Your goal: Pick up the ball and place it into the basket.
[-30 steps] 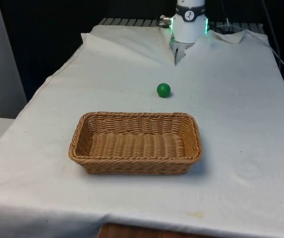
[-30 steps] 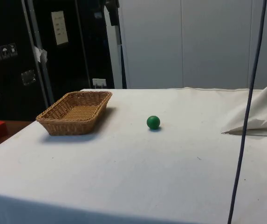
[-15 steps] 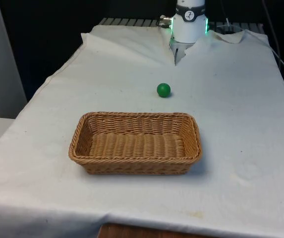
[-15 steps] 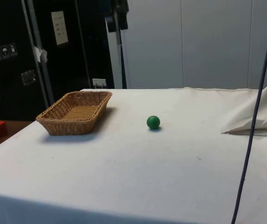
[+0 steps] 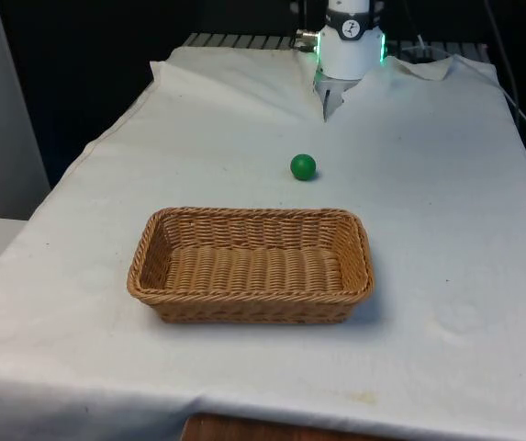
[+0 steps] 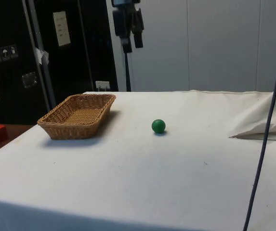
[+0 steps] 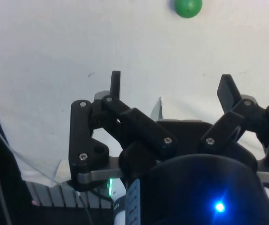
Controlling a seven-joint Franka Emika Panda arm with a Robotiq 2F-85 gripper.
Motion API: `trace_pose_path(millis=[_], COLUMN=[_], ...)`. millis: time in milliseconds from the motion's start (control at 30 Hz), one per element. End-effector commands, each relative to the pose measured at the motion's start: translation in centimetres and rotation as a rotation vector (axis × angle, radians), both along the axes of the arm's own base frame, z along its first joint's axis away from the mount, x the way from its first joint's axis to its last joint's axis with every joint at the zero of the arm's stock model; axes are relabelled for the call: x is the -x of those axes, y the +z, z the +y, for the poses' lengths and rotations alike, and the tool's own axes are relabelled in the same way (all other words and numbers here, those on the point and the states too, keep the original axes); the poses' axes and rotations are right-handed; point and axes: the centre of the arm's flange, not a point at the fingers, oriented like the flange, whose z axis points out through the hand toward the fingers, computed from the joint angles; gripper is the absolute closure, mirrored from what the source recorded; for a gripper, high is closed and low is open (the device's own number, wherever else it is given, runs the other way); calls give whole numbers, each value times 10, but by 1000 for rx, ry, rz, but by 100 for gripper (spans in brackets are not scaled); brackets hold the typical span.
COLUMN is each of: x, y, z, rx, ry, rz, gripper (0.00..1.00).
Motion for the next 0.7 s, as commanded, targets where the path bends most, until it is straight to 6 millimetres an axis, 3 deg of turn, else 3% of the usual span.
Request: trace_pose_path(millis=[0,233,667], x=[2,13,33], y=[-7,-33,-69], z=[-7,-24,-31], rx=[4,-2,-12], ry=[-4,-10,-10], rz=[-10,-23,-53], gripper=[0,0,0])
